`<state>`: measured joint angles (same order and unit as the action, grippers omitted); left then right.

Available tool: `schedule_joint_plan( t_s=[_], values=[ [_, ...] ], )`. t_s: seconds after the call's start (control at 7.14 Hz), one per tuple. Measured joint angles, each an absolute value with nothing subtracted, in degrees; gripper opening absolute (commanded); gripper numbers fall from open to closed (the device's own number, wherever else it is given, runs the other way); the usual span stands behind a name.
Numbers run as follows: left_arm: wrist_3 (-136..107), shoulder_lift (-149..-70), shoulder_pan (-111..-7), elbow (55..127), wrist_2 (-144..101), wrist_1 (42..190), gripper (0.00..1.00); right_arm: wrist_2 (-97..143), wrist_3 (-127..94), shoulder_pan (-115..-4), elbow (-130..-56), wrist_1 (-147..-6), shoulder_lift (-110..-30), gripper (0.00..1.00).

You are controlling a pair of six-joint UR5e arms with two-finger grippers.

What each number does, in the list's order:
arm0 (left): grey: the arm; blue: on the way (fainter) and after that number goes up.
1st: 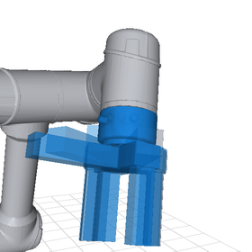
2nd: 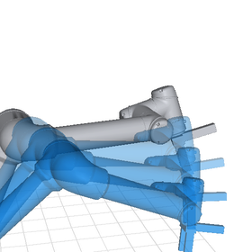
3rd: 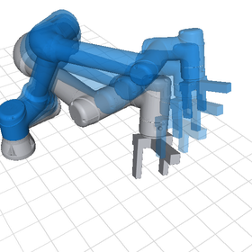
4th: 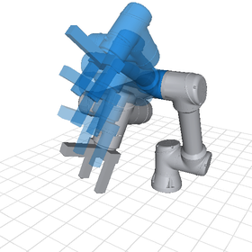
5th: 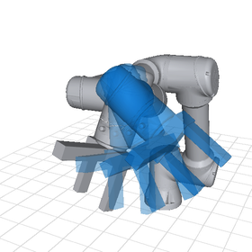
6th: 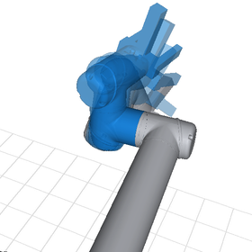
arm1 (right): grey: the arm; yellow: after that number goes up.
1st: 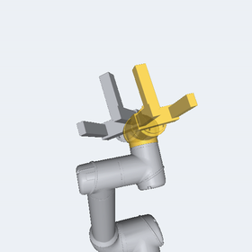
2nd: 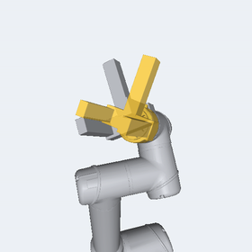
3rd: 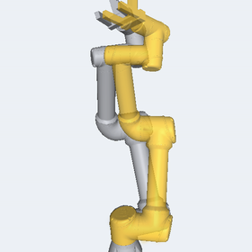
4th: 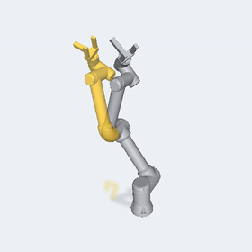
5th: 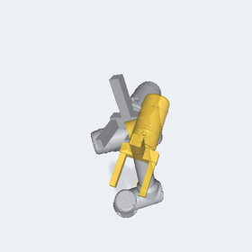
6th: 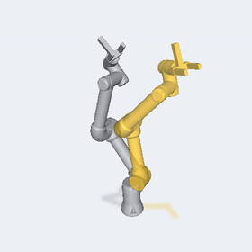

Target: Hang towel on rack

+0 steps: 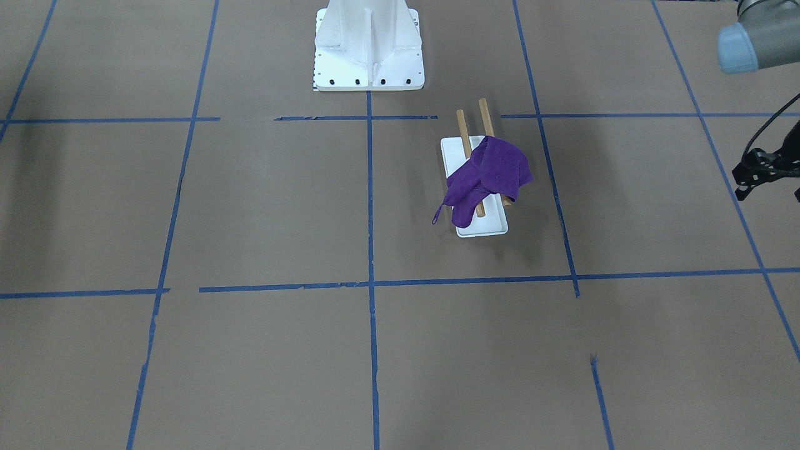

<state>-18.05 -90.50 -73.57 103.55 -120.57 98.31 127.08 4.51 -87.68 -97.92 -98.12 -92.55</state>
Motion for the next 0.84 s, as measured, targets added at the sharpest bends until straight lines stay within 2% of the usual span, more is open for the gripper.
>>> schedule_joint_plan(
  t_s=[0.28, 0.84],
  values=[
    [-10.4, -90.1, -80.4, 101.9, -122.4, 91.8, 1.0, 128.3, 5.0, -90.8, -93.6, -94.9, -94.0, 1.0],
    [0.4, -85.7, -87.9, 101.6, -129.5, 90.0, 1.0, 132.8, 2.9, -91.9, -94.9, -92.4, -94.1, 1.0]
  ],
)
